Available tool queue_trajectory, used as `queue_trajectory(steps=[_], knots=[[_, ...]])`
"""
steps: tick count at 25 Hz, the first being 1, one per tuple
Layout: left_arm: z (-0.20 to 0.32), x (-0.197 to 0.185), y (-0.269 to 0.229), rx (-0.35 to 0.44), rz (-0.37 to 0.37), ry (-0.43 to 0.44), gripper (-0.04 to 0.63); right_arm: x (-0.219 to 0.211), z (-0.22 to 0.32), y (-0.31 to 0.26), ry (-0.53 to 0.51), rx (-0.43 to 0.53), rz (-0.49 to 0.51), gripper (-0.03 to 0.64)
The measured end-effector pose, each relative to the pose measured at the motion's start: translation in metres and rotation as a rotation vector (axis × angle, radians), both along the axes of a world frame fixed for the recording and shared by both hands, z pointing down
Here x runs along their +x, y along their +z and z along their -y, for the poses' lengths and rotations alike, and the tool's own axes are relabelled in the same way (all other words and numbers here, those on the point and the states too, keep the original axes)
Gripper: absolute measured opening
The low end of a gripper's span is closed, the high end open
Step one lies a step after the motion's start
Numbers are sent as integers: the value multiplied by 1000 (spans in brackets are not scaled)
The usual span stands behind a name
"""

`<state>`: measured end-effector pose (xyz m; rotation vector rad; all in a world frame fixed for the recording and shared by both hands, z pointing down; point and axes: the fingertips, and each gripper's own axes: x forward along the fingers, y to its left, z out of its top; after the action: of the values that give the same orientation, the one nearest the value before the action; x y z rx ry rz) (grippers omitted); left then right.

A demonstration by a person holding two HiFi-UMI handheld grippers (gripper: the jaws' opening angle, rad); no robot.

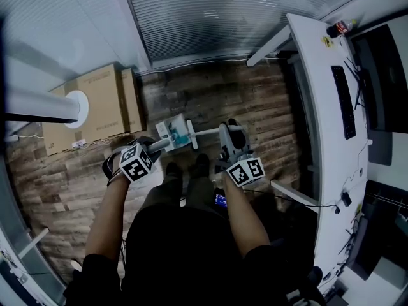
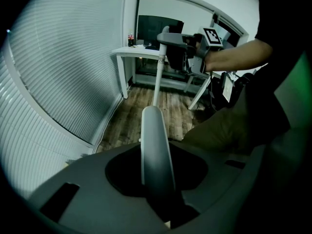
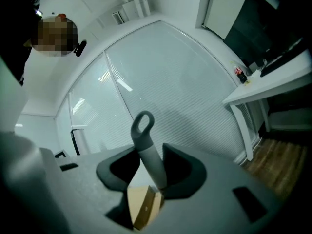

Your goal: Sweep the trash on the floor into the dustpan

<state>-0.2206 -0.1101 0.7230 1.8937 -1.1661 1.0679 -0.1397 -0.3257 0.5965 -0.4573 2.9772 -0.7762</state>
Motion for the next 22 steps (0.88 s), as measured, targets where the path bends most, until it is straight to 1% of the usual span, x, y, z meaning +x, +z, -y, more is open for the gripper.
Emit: queue_trajectory(steps=[4,10,13,17,19,22], knots=[[-4,-1,0,8,3,2,83,3,-5,-7,-11,-22,30,137],[-5,-6,0,23,13,7,86,22,9,-21,24,26,22,127],[-7,-7,1,26,25,20,89,29,6,-39,14,84,26,121],[-7,-9,-2,36,47,27,101,27,-12,-67,-46,187,25,115],[-3,-10,-9,59,48,21,121,26,-21,-79,-66,232,14,115],[4,-10,-27,105,31,16,146,22,-31,-95,-84,298,-17,114]])
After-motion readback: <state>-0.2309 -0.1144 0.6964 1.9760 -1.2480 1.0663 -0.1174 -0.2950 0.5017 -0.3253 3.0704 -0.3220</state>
